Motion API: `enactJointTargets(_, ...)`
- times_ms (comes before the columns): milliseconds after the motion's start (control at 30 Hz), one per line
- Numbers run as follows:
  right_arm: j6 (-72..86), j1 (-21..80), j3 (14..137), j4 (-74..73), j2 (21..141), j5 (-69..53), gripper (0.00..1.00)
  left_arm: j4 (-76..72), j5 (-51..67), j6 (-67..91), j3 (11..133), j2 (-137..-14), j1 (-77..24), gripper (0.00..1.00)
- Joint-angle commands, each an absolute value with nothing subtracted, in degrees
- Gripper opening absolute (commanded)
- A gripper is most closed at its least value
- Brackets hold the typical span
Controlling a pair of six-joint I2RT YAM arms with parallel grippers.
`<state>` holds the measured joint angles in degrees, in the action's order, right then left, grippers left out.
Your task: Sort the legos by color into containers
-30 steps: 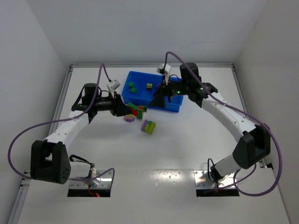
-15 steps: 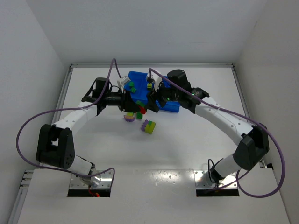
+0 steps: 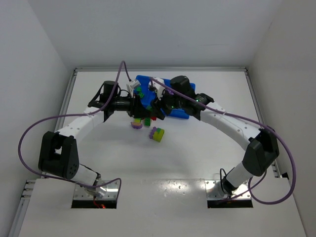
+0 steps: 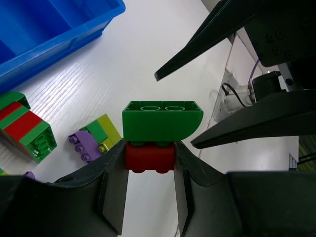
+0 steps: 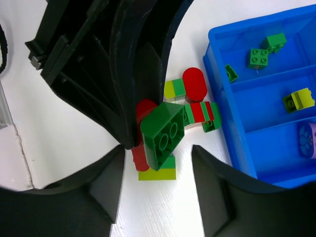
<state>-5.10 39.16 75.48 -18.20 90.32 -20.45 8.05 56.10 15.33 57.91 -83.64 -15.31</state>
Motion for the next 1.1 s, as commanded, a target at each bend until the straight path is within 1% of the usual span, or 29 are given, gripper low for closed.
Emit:
enactJointTargets(0,-6.1,39.5,78.0,-16.5,91.1,-21.3,0.54,6.2,56.9,15.6,59.9,-83.7,-16.7,0.17)
enactJointTargets(67,-6.1,39.5,78.0,-16.5,91.8,-21.8,0.48,6.2,56.9,15.6,59.9,-83.7,-16.7,0.17)
enactJointTargets(100,-6.1,39.5,78.0,-16.5,91.8,-21.8,0.43,6.2,56.9,15.6,59.9,-83.7,-16.7,0.17)
enactJointTargets(200,-6.7,39.5,78.5,-16.5,91.8,-21.8,0.35,6.2,56.9,15.1,59.9,-83.7,-17.2,0.17)
enactJointTargets(233,-6.7,39.5,78.5,-16.5,91.8,-22.3,0.29,6.2,56.9,15.1,59.4,-83.7,-17.2,0.17)
enactJointTargets(400,-7.2,39.5,78.0,-16.0,91.8,-21.1,0.15,6.2,56.3,15.1,57.8,-83.1,-17.2,0.17)
enactJointTargets(567,-8.3,39.5,78.0,-15.5,90.5,-16.9,0.12,5.0,55.2,15.1,53.4,-80.4,-18.5,0.17)
enactJointTargets(667,-9.0,38.8,77.3,-15.5,89.2,-13.5,0.11,4.5,54.7,15.1,51.0,-78.3,-18.5,0.15)
enactJointTargets(867,-11.8,35.5,72.5,-14.3,85.9,-7.2,0.11,3.2,53.4,15.1,46.1,-73.0,-18.5,0.15)
enactJointTargets(967,-13.2,33.8,68.9,-13.0,84.0,-3.2,0.11,3.2,52.7,15.1,45.5,-70.7,-18.5,0.15)
enactJointTargets(1067,-13.7,32.0,65.7,-11.5,83.3,1.7,0.11,3.7,48.5,14.6,45.5,-67.1,-18.5,0.15)
